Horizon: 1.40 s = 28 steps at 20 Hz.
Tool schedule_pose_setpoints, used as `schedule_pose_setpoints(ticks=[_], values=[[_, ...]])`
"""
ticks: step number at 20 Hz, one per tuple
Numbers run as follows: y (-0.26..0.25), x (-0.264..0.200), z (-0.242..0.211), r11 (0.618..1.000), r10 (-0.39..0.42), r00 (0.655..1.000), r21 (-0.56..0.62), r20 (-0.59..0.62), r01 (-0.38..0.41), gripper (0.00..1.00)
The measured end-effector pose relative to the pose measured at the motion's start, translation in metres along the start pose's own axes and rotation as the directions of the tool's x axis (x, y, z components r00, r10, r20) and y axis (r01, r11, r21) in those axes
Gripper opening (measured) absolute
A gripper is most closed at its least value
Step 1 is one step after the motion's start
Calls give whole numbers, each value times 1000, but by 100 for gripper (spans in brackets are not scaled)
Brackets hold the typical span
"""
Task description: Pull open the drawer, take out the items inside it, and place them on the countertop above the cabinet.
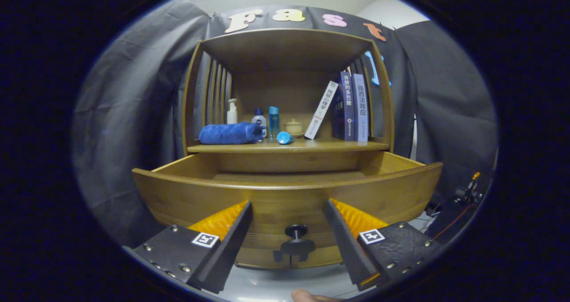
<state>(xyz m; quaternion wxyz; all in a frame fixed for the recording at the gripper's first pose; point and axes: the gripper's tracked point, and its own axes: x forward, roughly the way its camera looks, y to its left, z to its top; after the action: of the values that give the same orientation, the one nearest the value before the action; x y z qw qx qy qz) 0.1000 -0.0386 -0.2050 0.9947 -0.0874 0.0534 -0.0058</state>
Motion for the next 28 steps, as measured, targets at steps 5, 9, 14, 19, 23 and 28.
schedule_pose_setpoints(ticks=[5, 9, 14, 19, 23, 28], values=[[7, 28, 7, 1000, -7, 1000, 4, -17, 7, 98], [15, 52, 1, 1000, -7, 998, 8, -63, 7, 98], [28, 73, -1, 998, -14, 996, -62, -92, 8, 99], [31, 99, 1, 998, -26, 995, -55, -98, 20, 99], [32, 120, -1, 1000, -17, 993, -9, -115, 16, 99], [35, 140, 0, 1000, -16, 991, 3, -131, 16, 99]])
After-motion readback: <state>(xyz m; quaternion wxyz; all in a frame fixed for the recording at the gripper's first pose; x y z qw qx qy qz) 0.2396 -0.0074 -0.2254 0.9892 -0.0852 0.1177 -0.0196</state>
